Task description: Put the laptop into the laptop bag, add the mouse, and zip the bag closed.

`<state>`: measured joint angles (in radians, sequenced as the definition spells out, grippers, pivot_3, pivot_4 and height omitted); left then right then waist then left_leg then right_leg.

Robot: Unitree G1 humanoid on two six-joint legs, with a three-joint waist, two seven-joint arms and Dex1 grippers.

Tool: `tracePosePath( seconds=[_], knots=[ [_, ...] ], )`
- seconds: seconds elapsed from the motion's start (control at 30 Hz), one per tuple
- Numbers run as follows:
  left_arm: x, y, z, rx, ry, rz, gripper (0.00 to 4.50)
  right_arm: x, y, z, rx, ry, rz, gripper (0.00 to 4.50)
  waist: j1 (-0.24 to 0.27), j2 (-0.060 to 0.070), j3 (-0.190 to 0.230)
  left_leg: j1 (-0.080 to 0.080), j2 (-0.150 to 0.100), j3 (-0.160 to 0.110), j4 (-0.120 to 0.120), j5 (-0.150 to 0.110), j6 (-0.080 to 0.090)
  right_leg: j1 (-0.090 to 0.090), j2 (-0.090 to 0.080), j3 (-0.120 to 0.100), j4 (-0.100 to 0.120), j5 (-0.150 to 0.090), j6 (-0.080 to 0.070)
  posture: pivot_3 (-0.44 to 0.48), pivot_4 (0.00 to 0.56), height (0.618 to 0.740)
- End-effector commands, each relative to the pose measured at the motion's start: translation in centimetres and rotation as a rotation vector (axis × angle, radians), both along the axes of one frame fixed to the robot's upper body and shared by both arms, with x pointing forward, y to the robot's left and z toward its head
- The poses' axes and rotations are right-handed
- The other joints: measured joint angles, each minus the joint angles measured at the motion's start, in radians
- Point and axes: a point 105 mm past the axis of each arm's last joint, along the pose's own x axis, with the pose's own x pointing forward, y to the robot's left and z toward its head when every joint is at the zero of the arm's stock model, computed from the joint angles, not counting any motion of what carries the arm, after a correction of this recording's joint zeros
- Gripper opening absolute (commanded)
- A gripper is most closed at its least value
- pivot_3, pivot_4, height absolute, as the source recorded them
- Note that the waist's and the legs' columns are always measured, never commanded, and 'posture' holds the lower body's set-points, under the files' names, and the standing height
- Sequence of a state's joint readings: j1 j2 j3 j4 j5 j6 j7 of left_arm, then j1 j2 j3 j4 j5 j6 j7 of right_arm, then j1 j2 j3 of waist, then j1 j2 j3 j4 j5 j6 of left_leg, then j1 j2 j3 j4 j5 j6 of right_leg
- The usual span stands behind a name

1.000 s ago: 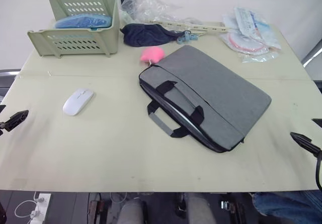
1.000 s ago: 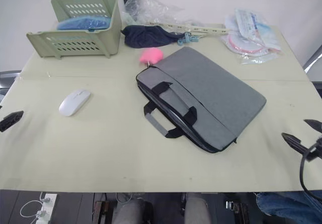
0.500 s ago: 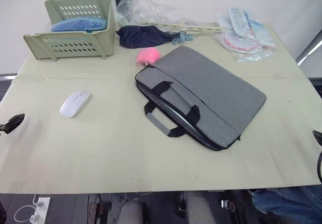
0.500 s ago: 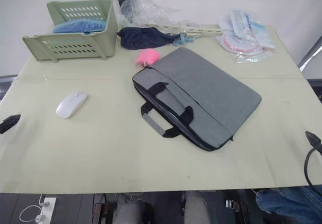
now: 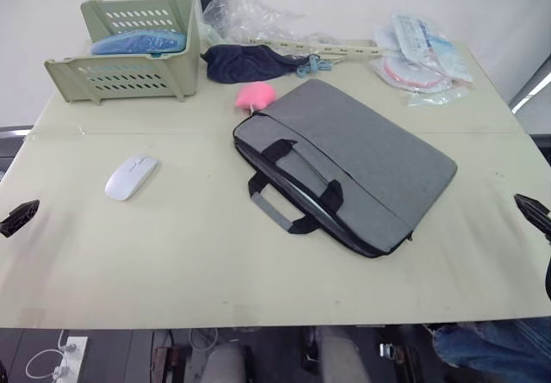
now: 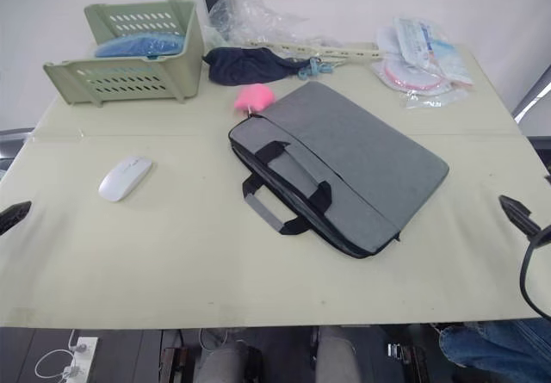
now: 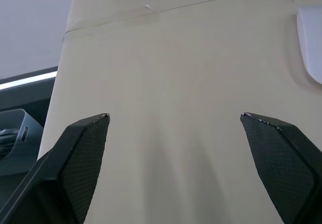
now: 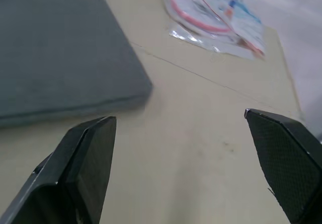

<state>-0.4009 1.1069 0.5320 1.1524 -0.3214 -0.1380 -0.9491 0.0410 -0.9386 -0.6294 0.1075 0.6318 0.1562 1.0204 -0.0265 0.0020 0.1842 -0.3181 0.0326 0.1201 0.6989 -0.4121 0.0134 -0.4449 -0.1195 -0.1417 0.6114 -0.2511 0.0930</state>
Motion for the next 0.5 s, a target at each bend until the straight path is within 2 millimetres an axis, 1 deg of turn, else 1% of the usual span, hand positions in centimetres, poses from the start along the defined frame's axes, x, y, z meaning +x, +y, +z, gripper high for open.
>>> tracePosePath(
  seconds=[0.03,0.07,0.1,0.13,0.17,0.23,0.33,0.5],
  knots=[
    [-0.3,0.4,1.1,0.008,-0.045,0.008,4.5,-1.0,6.2,2.9,0.003,-0.032,0.299,4.47,0.0,-0.001,-0.001,0.0,0.0,0.0,0.0,0.0,0.0,0.0,0.0,0.0,0.0,0.0,0.0,0.0,0.15,0.74],
    [-0.3,0.4,1.1,0.007,-0.051,0.01,4.5,-1.3,8.2,3.5,-0.005,-0.036,0.39,4.47,0.0,-0.002,-0.001,0.0,0.0,0.0,0.0,0.0,0.0,0.0,0.0,0.0,0.0,0.0,0.0,0.0,0.15,0.74],
    [-0.4,0.4,1.1,0.003,-0.056,0.007,4.5,-1.6,9.7,4.0,-0.007,-0.058,0.45,4.47,-0.001,-0.002,-0.001,0.0,0.0,0.0,0.0,0.0,0.0,0.0,0.0,0.0,0.0,0.0,0.0,0.0,0.15,0.74],
    [-0.5,0.4,1.1,0.004,-0.06,0.011,4.5,-1.7,10.7,4.4,-0.001,-0.083,0.485,4.47,0.0,-0.002,-0.001,0.0,0.0,-0.001,0.0,-0.001,0.001,0.0,0.0,0.0,0.0,0.0,0.0,0.0,0.15,0.74],
    [-0.5,0.5,1.1,0.006,-0.063,0.014,4.5,-1.8,11.4,4.7,0.006,-0.1,0.501,4.47,0.0,-0.002,-0.001,0.0,0.0,-0.001,0.0,-0.001,0.001,0.0,0.0,0.0,0.0,0.0,0.0,0.0,0.15,0.74],
    [-0.7,0.5,1.0,-0.001,-0.066,0.013,4.5,-2.0,12.4,4.9,0.002,-0.126,0.531,4.47,0.002,-0.004,-0.002,0.0,0.0,0.0,0.0,-0.001,0.002,-0.001,0.0,0.0,0.0,0.0,0.0,0.0,0.15,0.74],
    [-1.1,0.5,0.8,-0.009,-0.063,0.0,4.5,-1.8,13.8,6.0,0.043,-0.208,0.559,4.47,0.006,-0.007,-0.004,-0.001,0.0,0.0,0.001,-0.003,0.003,-0.001,0.0,-0.003,0.0,0.0,0.0,0.0,0.15,0.74],
    [-1.7,0.5,0.6,-0.015,-0.058,-0.014,4.5,-1.8,14.2,6.3,0.05,-0.236,0.57,4.47,0.007,-0.008,-0.005,-0.001,-0.001,0.001,0.002,-0.004,0.004,-0.001,0.0,-0.003,-0.001,0.0,0.0,0.0,0.15,0.74]
  ],
)
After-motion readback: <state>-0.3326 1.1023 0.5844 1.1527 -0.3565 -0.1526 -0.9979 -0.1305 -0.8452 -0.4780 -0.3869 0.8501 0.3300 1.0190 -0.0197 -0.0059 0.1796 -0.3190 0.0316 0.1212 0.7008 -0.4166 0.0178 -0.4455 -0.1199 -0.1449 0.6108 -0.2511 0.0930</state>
